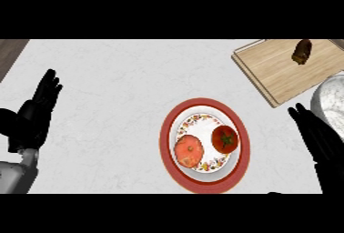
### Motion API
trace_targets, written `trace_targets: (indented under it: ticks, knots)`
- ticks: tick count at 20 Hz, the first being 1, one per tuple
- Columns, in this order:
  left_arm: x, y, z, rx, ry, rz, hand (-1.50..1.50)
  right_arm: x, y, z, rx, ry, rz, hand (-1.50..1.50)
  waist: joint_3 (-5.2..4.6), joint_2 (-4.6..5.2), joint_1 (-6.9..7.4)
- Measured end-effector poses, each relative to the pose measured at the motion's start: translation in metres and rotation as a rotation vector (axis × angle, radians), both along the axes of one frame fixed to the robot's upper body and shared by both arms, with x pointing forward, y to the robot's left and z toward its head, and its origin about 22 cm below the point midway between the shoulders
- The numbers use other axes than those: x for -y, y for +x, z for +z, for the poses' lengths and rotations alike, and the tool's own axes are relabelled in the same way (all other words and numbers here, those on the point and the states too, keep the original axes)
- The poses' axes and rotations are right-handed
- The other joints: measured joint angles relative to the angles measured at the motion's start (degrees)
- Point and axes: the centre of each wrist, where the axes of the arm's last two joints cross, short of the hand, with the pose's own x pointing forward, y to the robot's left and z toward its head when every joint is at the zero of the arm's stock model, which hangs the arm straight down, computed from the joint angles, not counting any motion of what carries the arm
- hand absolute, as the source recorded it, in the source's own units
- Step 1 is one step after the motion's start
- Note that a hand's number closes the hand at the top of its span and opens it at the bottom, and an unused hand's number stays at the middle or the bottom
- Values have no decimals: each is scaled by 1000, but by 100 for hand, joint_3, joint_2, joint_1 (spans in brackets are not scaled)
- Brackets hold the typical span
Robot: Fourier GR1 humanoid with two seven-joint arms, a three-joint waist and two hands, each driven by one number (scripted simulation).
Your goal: Pick the tomato from the plate and place it in the bowl
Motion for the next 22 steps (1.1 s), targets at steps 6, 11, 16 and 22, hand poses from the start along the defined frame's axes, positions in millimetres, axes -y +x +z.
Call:
trace_targets:
  ticks: [6, 11, 16, 22]
  knots:
    - [3, -2, 3, 2, 1, -3, 0, -17, 34, 11, -198, -25, 41, -150, 7, -8, 18]
    - [1, -1, 4, -6, 4, 0, 0, -29, 57, 9, -338, -55, 84, -150, 10, -14, -14]
    - [-5, -1, 1, -8, 1, 3, 0, -41, 70, -6, -438, -90, 100, -150, 12, -20, -38]
    - [-3, -4, -5, -12, 4, 14, 0, -53, 74, -12, -388, -189, 80, -150, 16, -26, -72]
